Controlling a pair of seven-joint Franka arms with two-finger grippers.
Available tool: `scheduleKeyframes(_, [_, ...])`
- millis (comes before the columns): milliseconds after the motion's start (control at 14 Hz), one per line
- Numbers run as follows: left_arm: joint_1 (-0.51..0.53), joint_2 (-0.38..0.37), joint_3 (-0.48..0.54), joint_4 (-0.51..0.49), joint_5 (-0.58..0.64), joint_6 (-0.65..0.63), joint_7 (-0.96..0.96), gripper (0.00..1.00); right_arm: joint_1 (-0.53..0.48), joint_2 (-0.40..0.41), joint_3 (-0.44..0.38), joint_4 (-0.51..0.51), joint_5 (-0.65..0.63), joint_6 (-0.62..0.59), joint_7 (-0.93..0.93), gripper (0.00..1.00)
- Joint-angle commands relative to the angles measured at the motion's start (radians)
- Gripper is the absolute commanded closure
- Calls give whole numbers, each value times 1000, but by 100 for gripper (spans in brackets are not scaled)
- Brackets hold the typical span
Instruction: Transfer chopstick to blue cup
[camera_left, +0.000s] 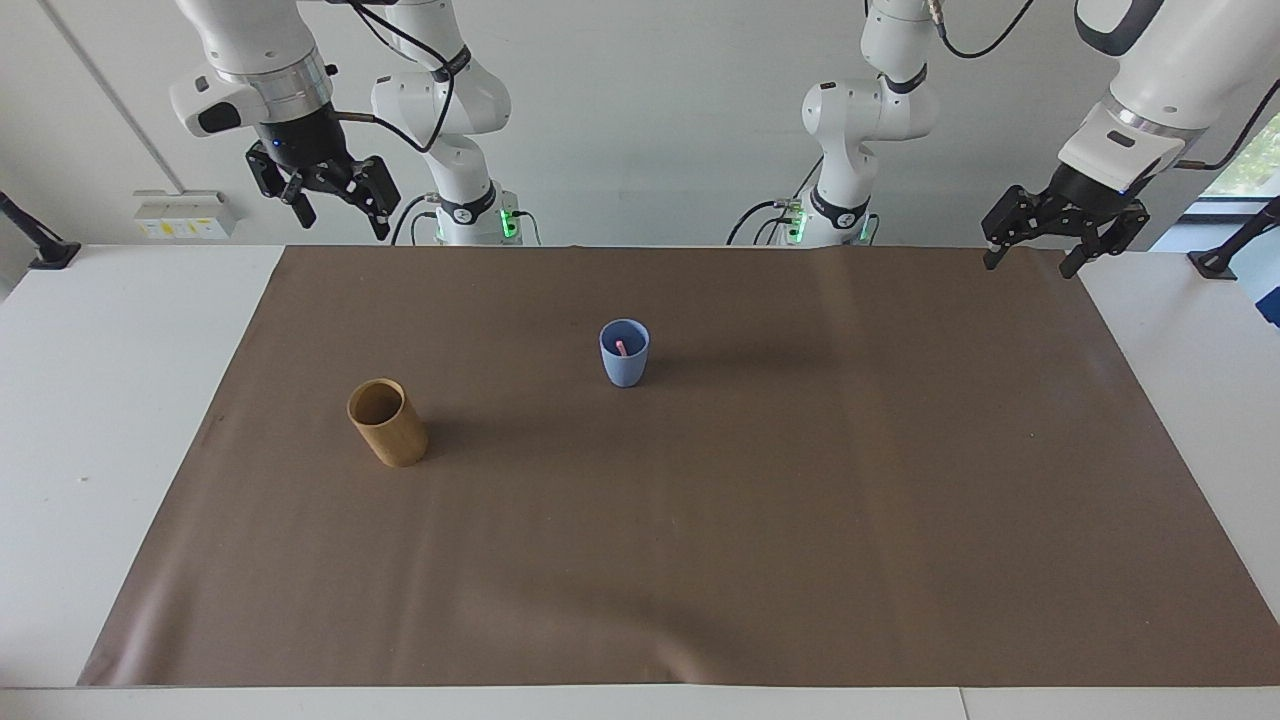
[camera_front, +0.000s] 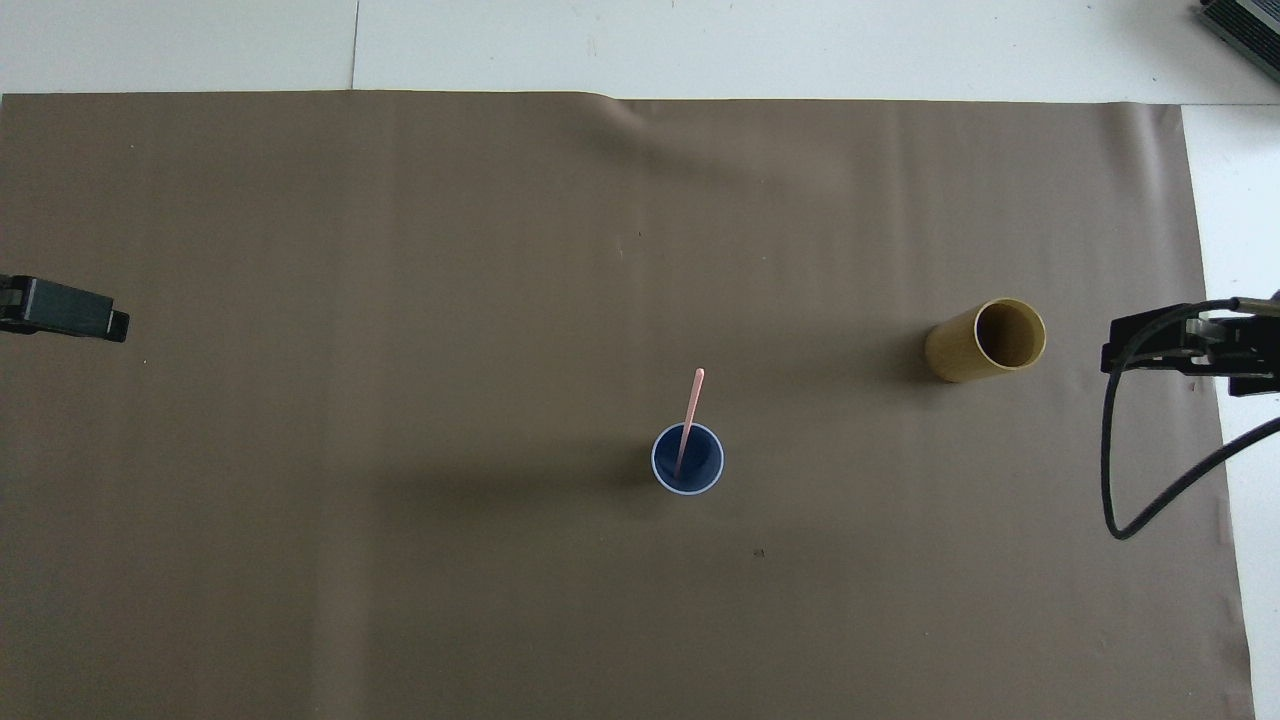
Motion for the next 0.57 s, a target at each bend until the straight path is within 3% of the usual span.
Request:
scheduleKeyframes(0, [10,-10,-9,-7,18,-11,6,0,-35,-10,-3,-13,19,6,-75,0])
scheduleKeyframes(500, [10,-10,-9,-7,18,-11,6,0,-36,-10,-4,-25,-3,46,-146,0])
